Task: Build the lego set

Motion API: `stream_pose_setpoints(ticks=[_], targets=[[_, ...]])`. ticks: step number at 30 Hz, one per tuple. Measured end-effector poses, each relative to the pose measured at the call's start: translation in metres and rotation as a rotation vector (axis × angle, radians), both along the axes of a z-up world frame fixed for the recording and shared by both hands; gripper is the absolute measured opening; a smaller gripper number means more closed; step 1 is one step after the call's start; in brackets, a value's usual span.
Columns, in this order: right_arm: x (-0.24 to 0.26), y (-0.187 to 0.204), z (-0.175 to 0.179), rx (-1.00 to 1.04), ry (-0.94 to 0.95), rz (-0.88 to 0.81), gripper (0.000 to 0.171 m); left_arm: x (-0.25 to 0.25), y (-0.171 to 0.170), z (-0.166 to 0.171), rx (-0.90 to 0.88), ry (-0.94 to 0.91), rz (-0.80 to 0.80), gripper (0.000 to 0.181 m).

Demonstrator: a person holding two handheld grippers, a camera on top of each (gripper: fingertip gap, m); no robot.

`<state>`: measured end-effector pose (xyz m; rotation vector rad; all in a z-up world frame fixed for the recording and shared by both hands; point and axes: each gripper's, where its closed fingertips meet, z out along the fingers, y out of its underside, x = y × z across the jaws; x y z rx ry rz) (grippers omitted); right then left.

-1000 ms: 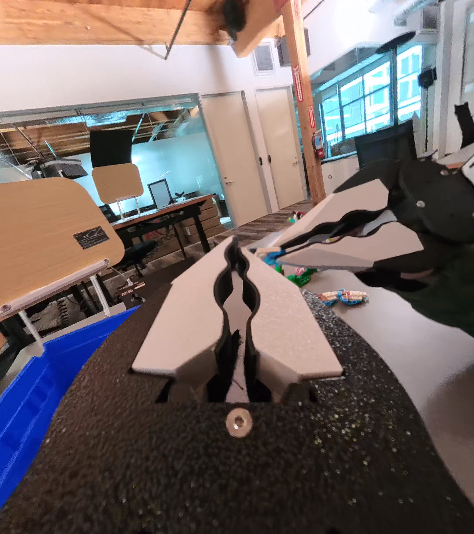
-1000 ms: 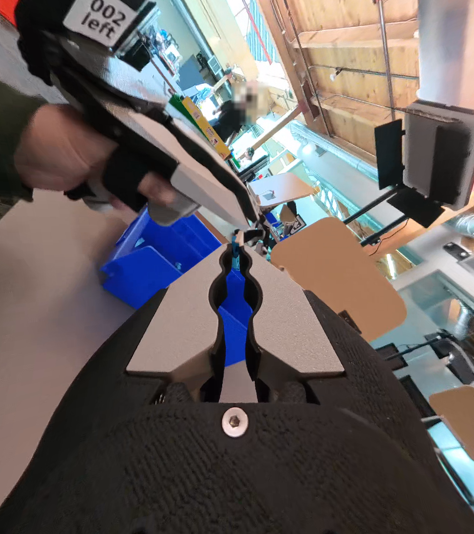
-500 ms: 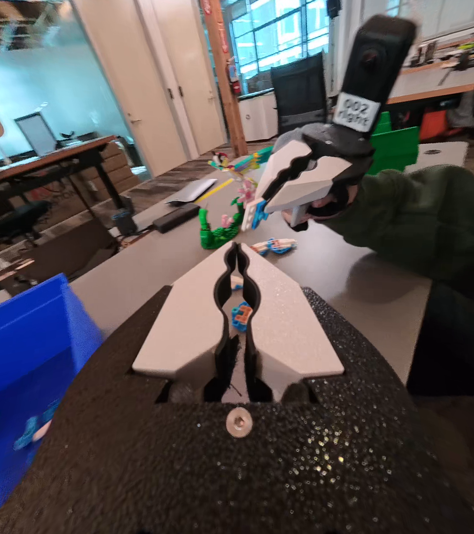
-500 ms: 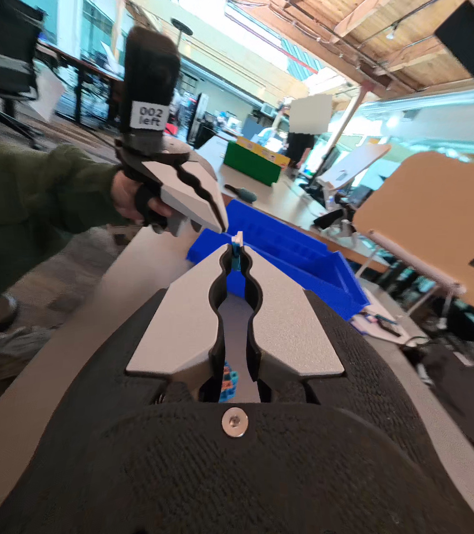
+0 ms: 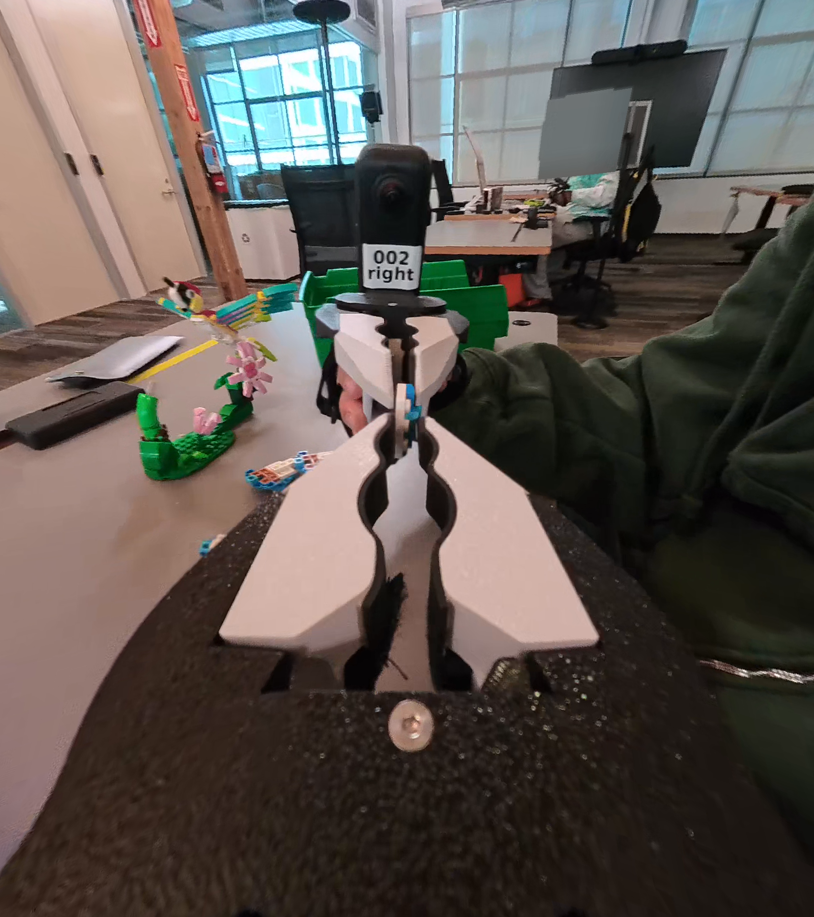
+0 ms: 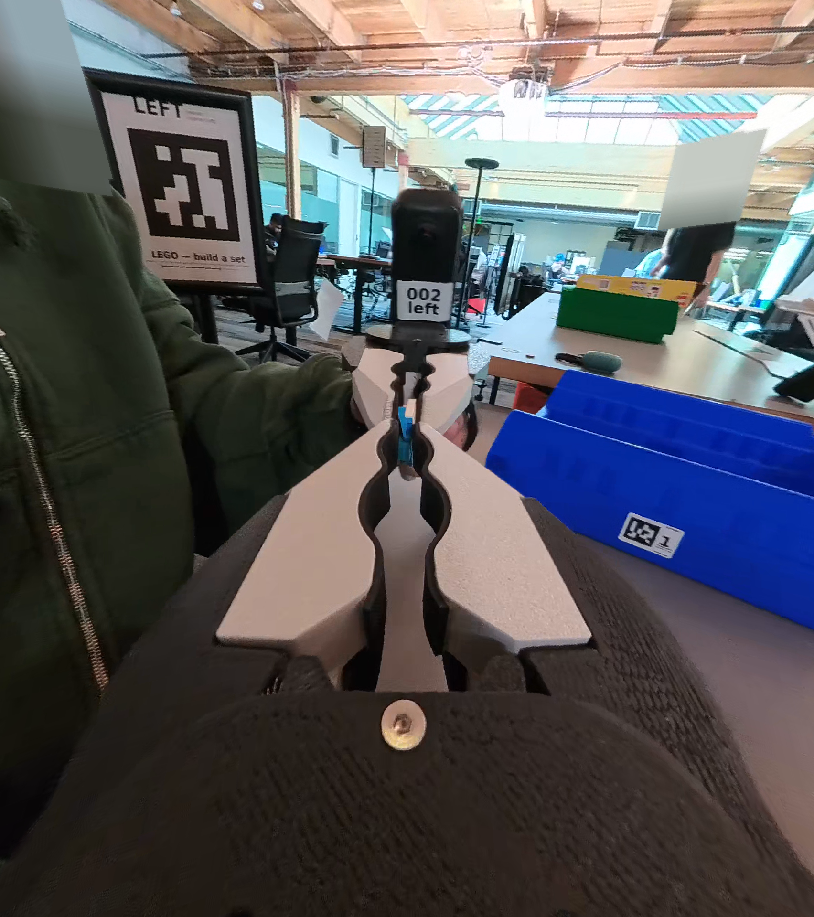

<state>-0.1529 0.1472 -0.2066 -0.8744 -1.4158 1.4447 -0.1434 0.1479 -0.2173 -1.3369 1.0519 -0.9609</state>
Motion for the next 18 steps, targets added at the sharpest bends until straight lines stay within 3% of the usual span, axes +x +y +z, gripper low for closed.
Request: stream_pose_setpoints(ticks=[10,16,18], targets=[[-0.001,-0.003,-0.003,-0.016,-0.018,0.025,0.003,-0.003,-0.003,0.005,-0.013,-0.041,-0.023,0.002],[-0.009,0.008,-0.005,-0.005,-0.018,-0.076,0.015,-0.01,0.007,0.003,-0.002,-0.022,0.04,0.001],[-0.01,0.007,-0.008,0.001,-0.038,-0.071,0.012,-0.01,0.006,0.004,0.002,-0.03,0.037,0.001]])
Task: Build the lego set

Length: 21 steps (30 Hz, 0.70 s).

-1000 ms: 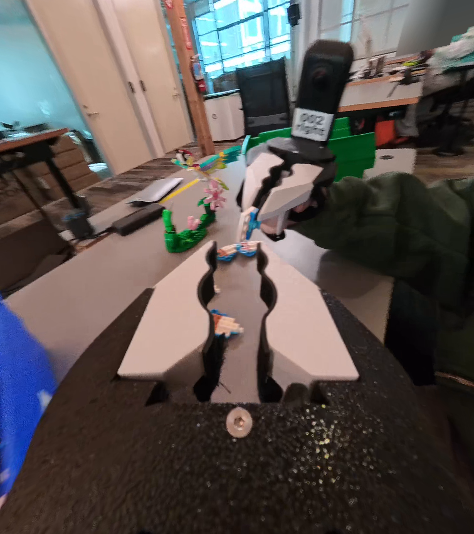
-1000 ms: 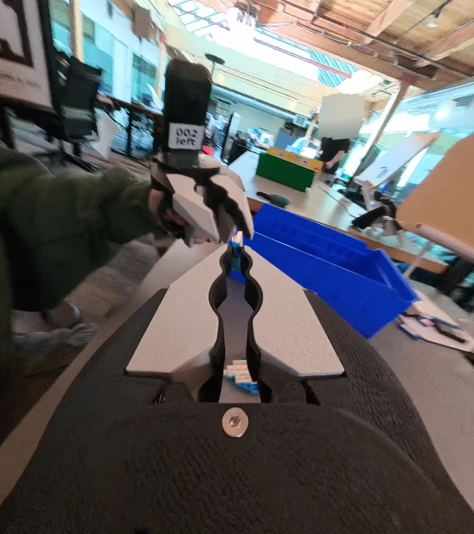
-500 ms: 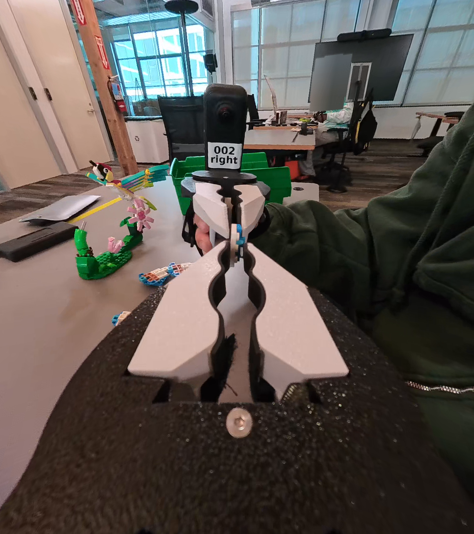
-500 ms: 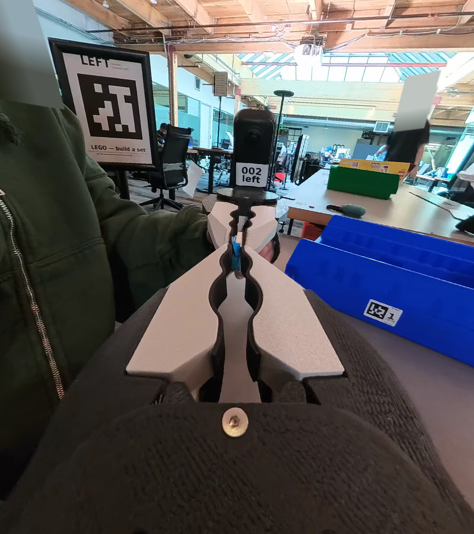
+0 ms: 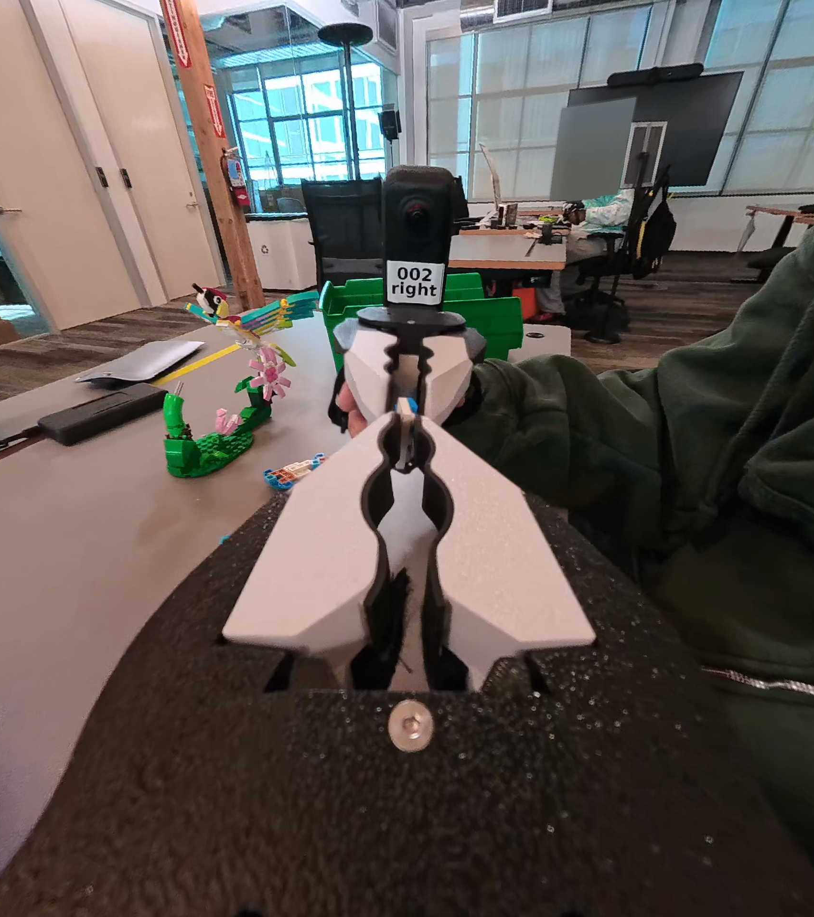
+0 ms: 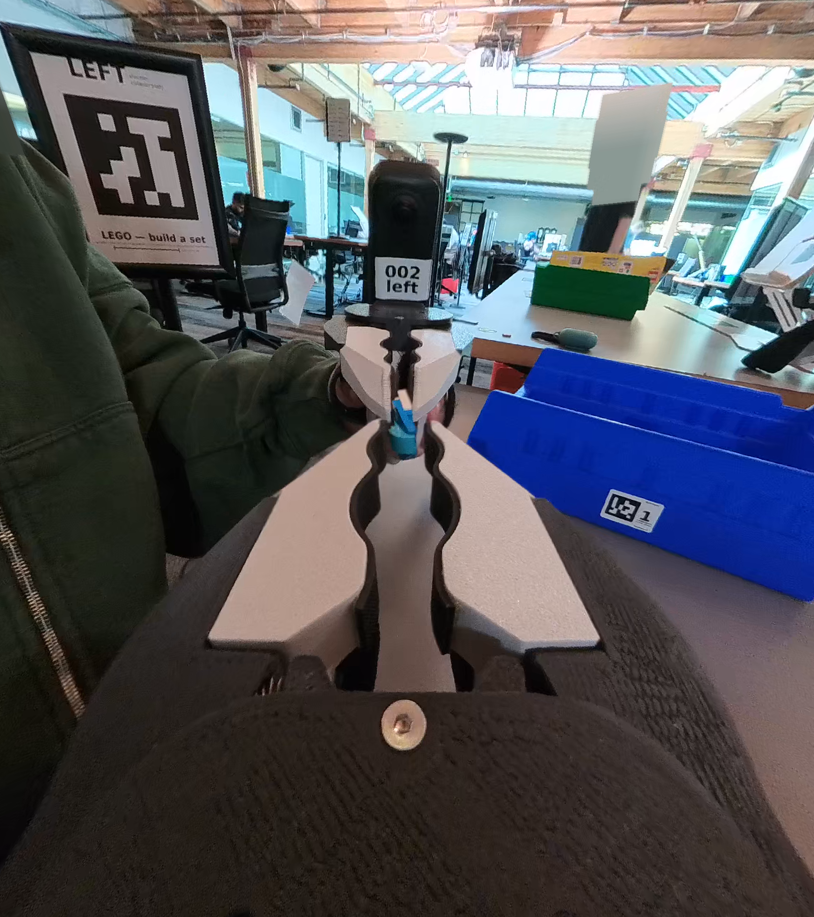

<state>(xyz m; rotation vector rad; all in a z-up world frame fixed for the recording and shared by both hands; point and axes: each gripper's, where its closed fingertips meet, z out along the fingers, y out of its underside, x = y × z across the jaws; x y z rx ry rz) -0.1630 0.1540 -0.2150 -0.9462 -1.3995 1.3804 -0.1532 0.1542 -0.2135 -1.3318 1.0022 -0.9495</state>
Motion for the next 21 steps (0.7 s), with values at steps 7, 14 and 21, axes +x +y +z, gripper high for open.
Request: stream_pose_setpoints(ticks=[7,14,21], targets=[[-0.014,0.022,0.013,0.168,0.033,-0.308,0.008,-0.014,0.022,0.015,0.091,-0.048,0.203,0.0],[-0.016,0.038,0.017,0.515,0.024,-0.637,0.008,-0.017,0.037,0.018,0.081,-0.098,0.317,0.001],[-0.016,0.035,0.023,0.922,0.074,-0.843,0.007,-0.019,0.037,0.022,-0.176,-0.341,0.159,0.001]])
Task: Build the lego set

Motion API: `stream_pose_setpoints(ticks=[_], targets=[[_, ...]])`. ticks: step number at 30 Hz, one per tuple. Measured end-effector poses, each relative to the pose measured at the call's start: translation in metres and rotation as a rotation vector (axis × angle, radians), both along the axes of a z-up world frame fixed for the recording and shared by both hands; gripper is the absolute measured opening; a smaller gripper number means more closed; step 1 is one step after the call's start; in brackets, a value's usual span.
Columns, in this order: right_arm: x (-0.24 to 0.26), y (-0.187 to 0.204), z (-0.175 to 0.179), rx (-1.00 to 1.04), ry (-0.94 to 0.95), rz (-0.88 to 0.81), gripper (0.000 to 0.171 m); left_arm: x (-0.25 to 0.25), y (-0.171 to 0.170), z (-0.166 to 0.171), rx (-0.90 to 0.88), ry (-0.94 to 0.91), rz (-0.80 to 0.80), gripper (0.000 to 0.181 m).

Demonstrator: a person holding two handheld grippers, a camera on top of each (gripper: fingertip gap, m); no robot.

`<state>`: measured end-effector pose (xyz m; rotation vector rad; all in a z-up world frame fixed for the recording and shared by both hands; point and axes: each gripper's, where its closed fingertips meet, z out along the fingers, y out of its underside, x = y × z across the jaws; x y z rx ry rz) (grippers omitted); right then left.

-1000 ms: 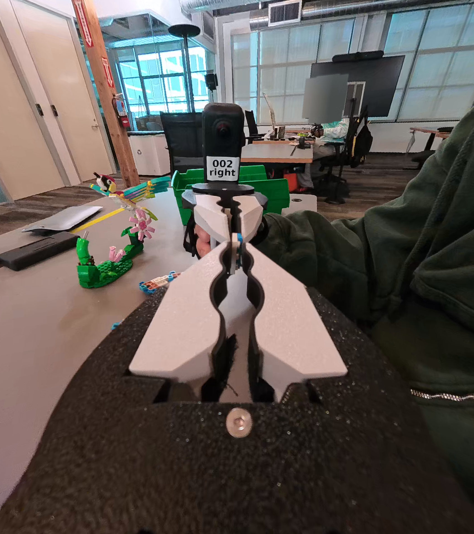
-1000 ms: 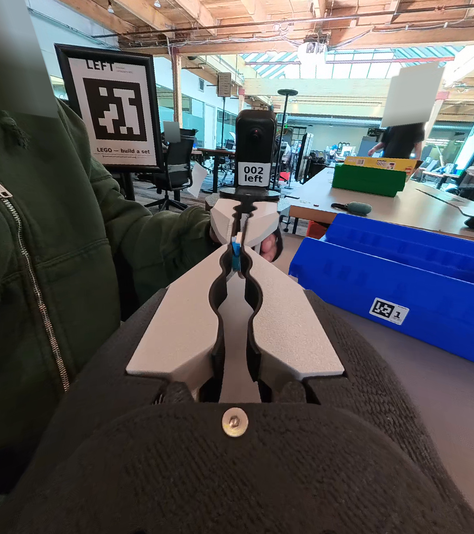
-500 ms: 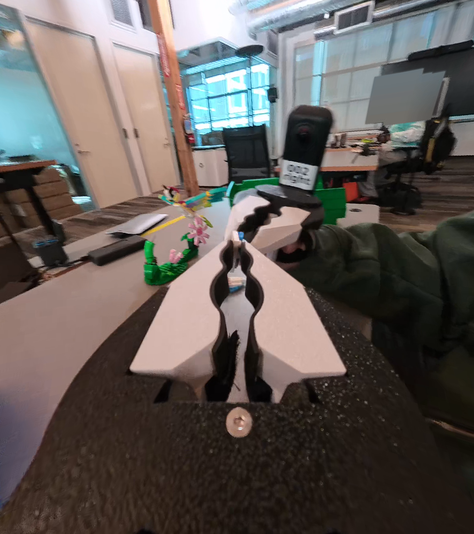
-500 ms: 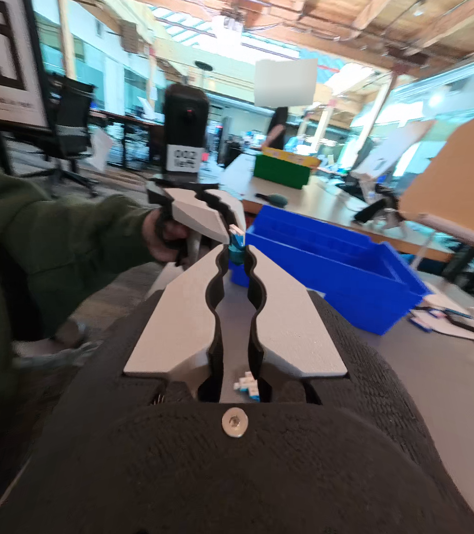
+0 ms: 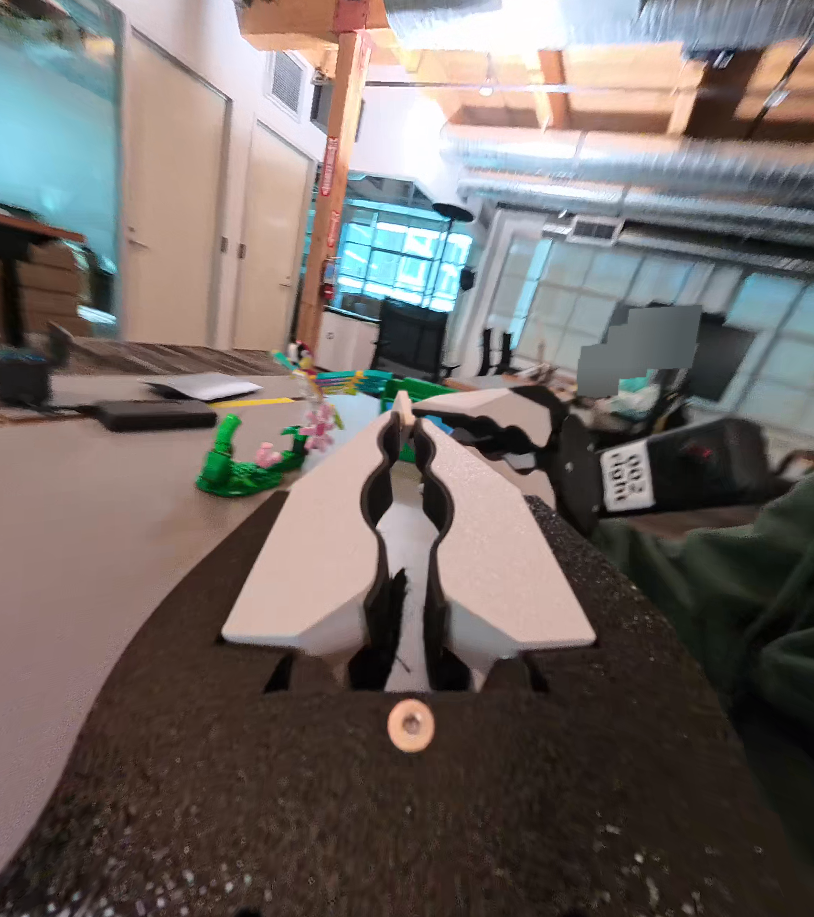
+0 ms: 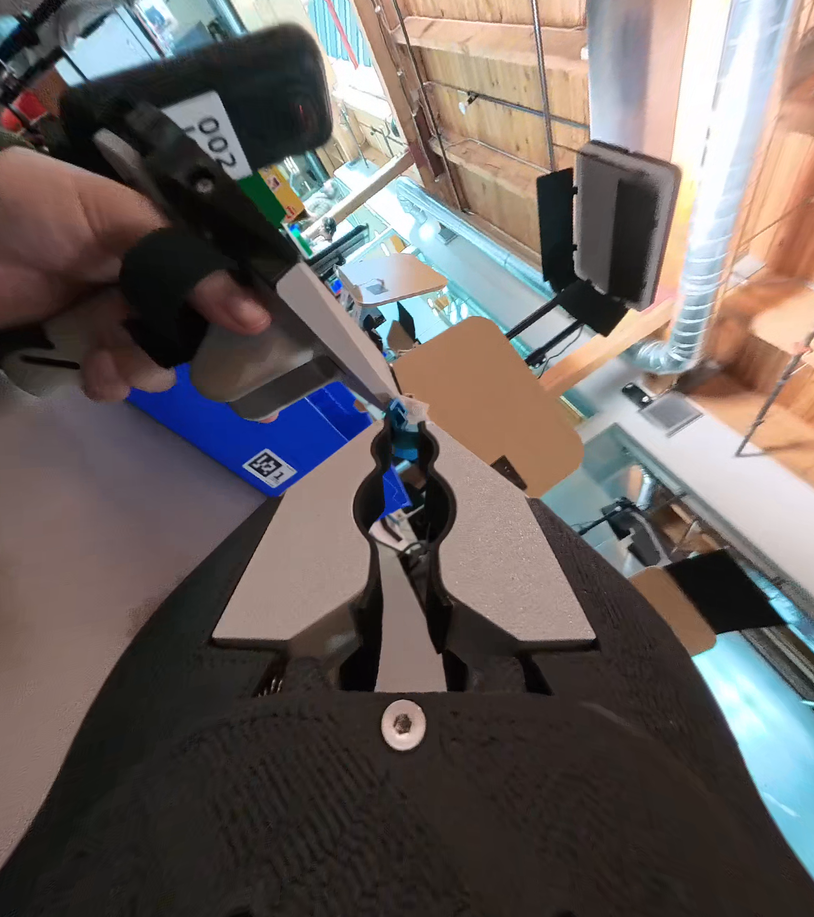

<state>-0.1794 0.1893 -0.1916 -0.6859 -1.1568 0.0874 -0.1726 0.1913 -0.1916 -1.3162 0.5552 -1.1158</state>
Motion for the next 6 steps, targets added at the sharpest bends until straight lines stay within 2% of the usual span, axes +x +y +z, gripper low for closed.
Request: stream_pose_setpoints(ticks=[3,6], targets=[[0.001,0.001,0.0,0.002,0.011,-0.003,0.007,-0.014,0.002,0.006,-0.087,-0.166,-0.074,0.001],[0.001,0.012,-0.008,-0.081,0.024,-0.007,0.007,-0.034,0.011,0.009,-0.073,-0.173,0.03,0.001]])
